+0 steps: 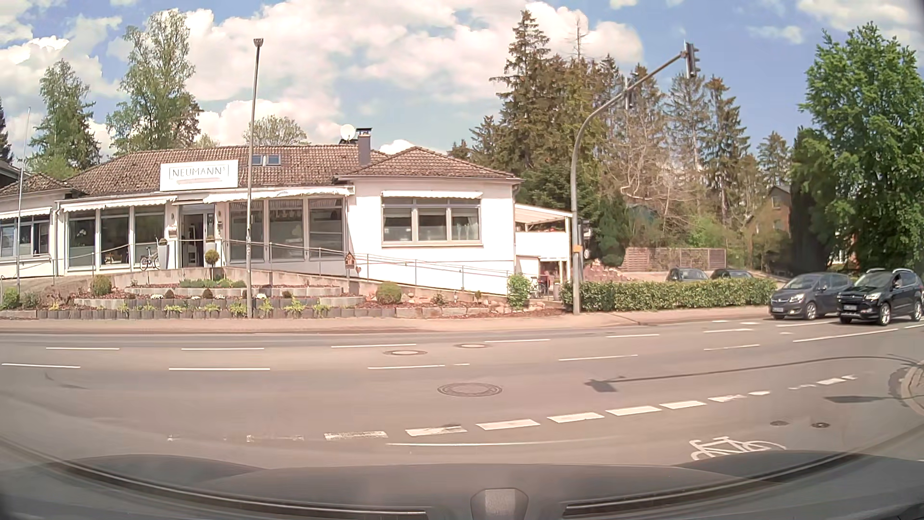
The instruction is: Follow the waypoints while adhering to traffic rules and regulations
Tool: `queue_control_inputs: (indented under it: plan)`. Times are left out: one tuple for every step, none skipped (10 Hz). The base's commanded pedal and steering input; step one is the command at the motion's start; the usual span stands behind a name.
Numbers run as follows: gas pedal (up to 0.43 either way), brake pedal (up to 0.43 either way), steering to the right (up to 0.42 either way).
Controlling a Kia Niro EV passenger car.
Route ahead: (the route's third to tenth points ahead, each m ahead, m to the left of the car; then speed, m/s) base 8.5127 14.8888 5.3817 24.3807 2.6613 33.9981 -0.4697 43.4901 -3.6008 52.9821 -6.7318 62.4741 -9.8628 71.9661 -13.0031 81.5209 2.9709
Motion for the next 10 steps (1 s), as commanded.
queue_control_inputs:
  plan:
    - [0.130, 0.000, -0.150]
    - [0.130, 0.000, -0.158]
    - [0.130, 0.000, -0.169]
    - [0.130, 0.000, -0.181]
    - [0.130, 0.000, -0.205]
    - [0.130, 0.000, -0.223]
    - [0.130, 0.000, -0.256]
    - [0.130, 0.000, -0.301]
    - [0.130, 0.000, -0.337]
    - [0.118, 0.000, -0.362]
